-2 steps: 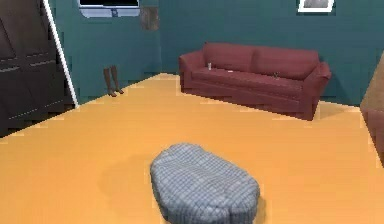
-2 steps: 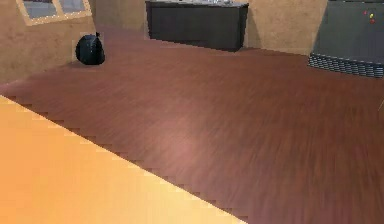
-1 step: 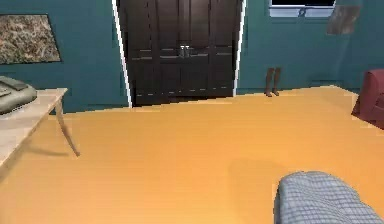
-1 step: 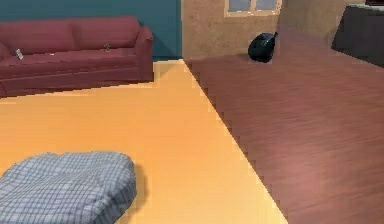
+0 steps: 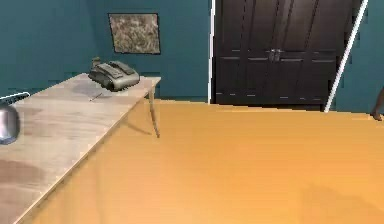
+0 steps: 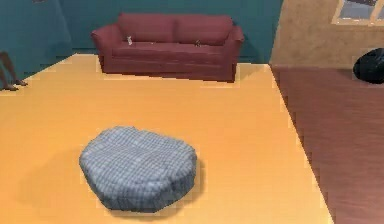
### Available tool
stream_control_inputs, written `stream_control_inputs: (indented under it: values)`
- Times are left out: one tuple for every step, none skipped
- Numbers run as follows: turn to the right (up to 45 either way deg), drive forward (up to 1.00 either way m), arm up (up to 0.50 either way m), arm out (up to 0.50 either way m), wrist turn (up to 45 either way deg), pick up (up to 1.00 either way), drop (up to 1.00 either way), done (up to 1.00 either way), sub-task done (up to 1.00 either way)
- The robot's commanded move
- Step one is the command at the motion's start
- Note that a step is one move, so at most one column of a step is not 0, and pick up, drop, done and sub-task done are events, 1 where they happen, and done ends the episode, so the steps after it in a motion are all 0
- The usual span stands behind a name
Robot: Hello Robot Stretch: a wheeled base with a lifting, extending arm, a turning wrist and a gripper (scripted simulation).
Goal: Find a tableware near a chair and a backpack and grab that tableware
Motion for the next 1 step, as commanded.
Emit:
stream_control_inputs:
  values:
    - [0.0, 0.90, 0.00, 0.00, 0.0, 0.00, 0.00, 0.00, 0.00]
